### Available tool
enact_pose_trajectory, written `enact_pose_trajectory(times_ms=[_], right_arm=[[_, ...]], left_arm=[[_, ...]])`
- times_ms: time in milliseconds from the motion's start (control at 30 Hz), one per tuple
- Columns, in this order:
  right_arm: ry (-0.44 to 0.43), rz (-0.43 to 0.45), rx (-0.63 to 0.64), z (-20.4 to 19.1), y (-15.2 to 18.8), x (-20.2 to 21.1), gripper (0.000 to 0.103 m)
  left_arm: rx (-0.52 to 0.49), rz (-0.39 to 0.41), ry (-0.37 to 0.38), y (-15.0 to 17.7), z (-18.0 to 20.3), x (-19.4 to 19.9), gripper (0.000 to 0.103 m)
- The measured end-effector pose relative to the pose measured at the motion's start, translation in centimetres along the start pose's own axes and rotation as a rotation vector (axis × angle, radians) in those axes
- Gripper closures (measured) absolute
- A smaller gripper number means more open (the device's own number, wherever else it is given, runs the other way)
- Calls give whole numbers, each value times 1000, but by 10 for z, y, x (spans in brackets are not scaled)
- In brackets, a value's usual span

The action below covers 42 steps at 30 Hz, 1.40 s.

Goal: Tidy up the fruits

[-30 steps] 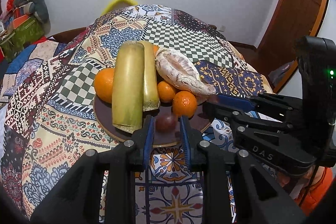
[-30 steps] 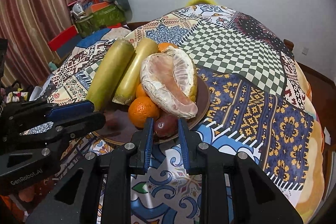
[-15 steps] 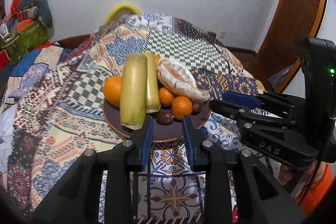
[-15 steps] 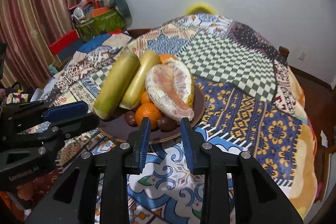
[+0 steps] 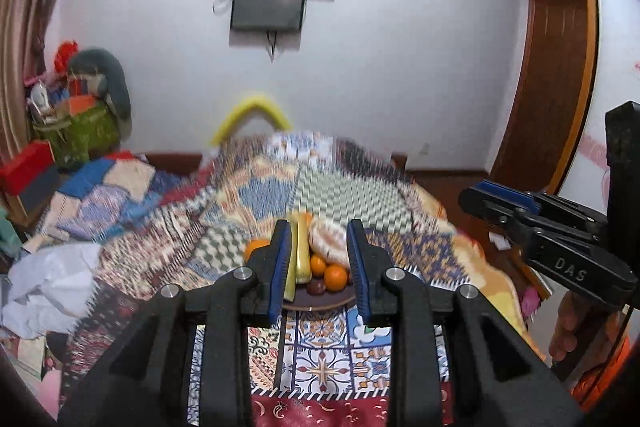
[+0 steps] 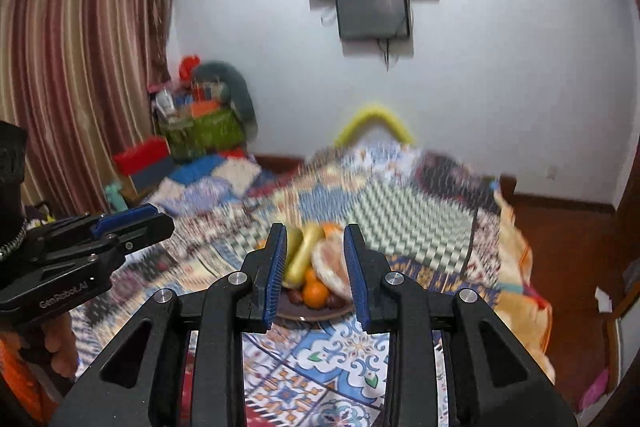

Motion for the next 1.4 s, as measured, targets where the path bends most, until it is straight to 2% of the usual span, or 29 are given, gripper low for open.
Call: enact_pose_trajectory(times_ms=[200,400,467,567,600,700,800,867,967,1167,1400], right_arm=[[-23,137,17,-29,-26,60,74],[-32,225,24,-48,-34,99,62],[-23,244,27,-51,-35,106,51],[-7,272,28,-55,-35,113,37],[-1,279,28,-56,-34,115,35],[5,296,19,-57,-34,119,24],[23,314,15,-56,-34,123,17],[31,319,15,-58,-34,126,11],[51,337,9,-57,-33,132,0],[65,336,6,-55,-26,137,0],[71,334,11,-52,-22,137,0]], left_arm=[[-19,145,-16,-29,9,68,74],[-34,253,-37,-40,15,124,60],[-39,281,-50,-42,16,138,49],[-46,319,-64,-42,18,156,43],[-49,325,-68,-42,18,161,42],[-54,338,-78,-40,21,171,31],[-61,344,-86,-37,24,177,29],[-57,338,-87,-36,22,175,18],[-43,342,-88,-33,20,181,12],[-47,341,-96,-31,22,182,6],[-52,330,-101,-29,22,176,5]])
Point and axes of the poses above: each gripper's, at about its wrist camera, not at the fingertips, and x roughly against the way its jaws point, z to its right, y to its underside, the point moved 9 cm from there along -x, roughly the way its jaws point, and after that the axes turned 5 degrees about -x, right-handed, at the moved point
